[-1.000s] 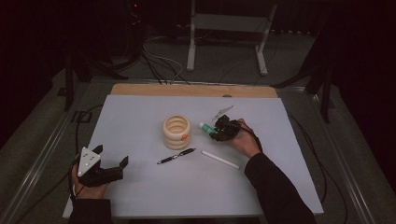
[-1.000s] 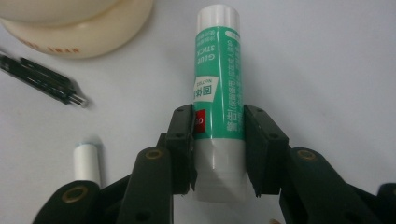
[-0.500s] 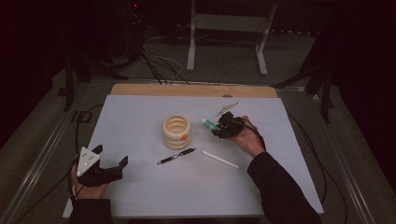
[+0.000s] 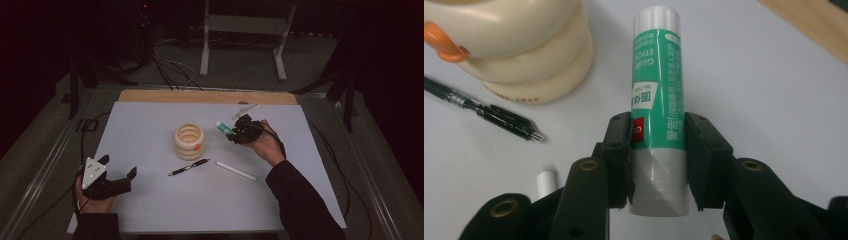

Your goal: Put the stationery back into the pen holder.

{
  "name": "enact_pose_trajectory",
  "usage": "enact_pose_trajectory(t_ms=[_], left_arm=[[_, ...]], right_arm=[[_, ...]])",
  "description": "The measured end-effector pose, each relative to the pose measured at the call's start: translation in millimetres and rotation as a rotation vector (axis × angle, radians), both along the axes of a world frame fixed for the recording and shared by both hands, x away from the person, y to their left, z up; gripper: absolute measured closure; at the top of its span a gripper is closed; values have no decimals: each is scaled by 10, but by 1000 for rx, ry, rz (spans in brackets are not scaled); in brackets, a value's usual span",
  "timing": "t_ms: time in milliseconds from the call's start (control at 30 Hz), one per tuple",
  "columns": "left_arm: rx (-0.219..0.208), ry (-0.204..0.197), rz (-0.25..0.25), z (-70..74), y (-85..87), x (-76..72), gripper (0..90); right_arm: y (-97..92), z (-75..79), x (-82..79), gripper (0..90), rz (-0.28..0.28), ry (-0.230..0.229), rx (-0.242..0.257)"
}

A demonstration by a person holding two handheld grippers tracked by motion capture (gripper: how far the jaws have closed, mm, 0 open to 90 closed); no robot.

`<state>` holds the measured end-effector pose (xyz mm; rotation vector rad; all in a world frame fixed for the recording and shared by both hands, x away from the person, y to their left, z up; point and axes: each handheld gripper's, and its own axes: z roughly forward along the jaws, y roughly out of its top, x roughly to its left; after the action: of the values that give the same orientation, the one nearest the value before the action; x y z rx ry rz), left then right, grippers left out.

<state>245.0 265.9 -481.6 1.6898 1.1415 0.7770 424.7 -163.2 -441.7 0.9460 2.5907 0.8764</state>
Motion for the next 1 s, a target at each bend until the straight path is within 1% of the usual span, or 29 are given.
enact_pose_trajectory(t_ms=[300, 467, 600, 1000], left_arm=[[-9, -3, 3, -4, 7, -5, 3], [-11, -1, -2, -8, -1, -4, 3], [-15, -4, 1, -9, 5, -5, 2], [-17, -3, 0, -10, 8, -4, 2]], right_arm=[[62, 141, 30, 661, 20, -9, 1], [85, 212, 38, 661, 26, -13, 10], [124, 304, 42, 661, 38, -20, 15], [266, 420, 35, 661, 74, -28, 23]])
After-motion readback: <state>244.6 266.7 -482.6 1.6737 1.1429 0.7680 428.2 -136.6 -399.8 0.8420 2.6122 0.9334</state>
